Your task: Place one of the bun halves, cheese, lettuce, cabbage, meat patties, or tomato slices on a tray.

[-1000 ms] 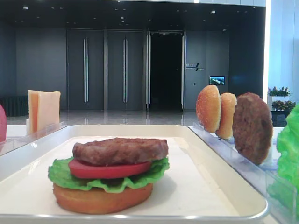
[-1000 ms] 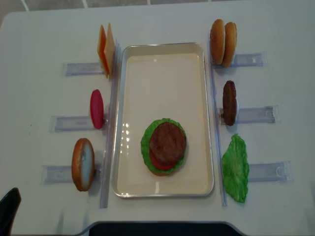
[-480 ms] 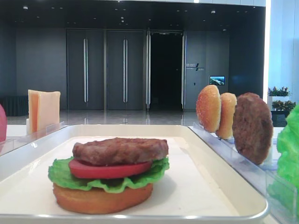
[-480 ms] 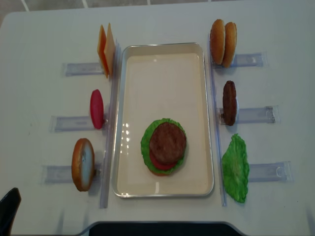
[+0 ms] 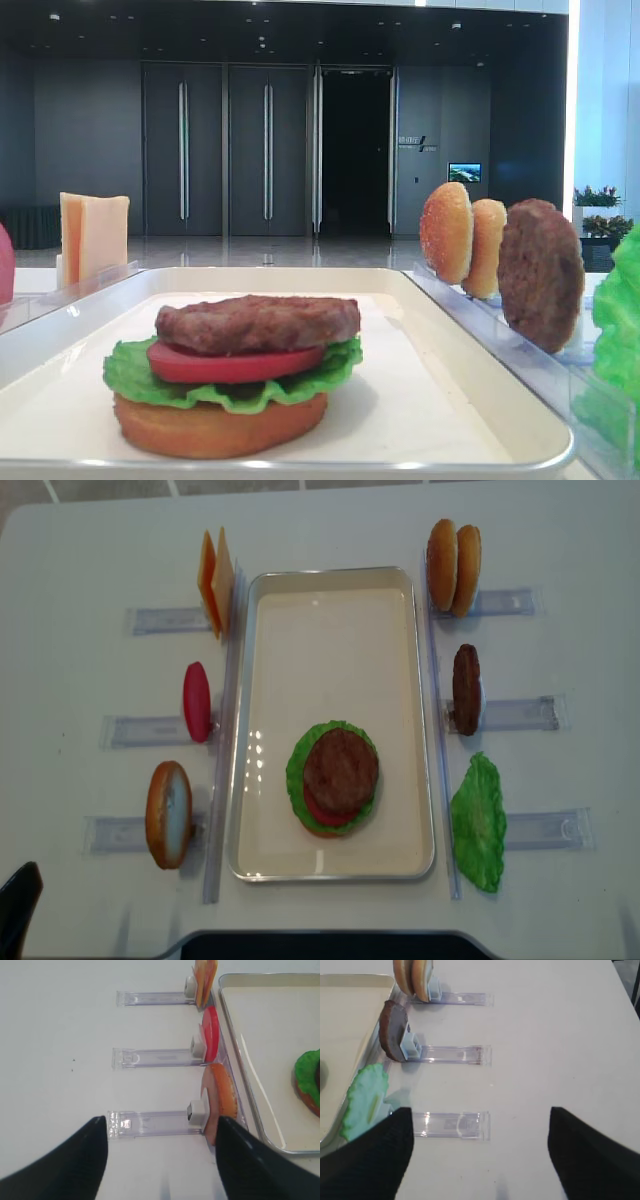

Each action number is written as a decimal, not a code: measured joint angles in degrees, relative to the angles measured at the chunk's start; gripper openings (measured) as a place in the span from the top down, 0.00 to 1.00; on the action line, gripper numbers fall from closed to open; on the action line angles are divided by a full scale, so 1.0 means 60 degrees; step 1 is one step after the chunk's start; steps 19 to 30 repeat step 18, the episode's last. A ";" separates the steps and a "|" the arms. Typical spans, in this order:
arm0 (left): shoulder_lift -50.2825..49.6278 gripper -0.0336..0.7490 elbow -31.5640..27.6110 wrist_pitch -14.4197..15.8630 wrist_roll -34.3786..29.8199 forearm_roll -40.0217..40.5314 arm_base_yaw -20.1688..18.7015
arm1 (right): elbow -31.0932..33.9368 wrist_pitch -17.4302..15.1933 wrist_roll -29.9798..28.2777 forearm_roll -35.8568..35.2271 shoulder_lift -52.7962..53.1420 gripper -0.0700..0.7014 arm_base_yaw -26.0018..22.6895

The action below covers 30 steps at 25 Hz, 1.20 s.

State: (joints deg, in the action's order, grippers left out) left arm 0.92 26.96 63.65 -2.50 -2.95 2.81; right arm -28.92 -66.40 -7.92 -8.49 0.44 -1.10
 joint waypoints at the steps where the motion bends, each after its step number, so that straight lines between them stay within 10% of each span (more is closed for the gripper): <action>1: 0.0000 0.30 0.0000 0.0000 0.0000 0.0000 0.0000 | 0.0020 0.0027 0.0000 0.0000 0.0000 0.19 0.0000; 30: 0.0000 0.30 0.0000 0.0000 0.0000 0.0000 0.0000 | 0.0058 0.0133 -0.0008 -0.0009 0.0000 0.20 0.0000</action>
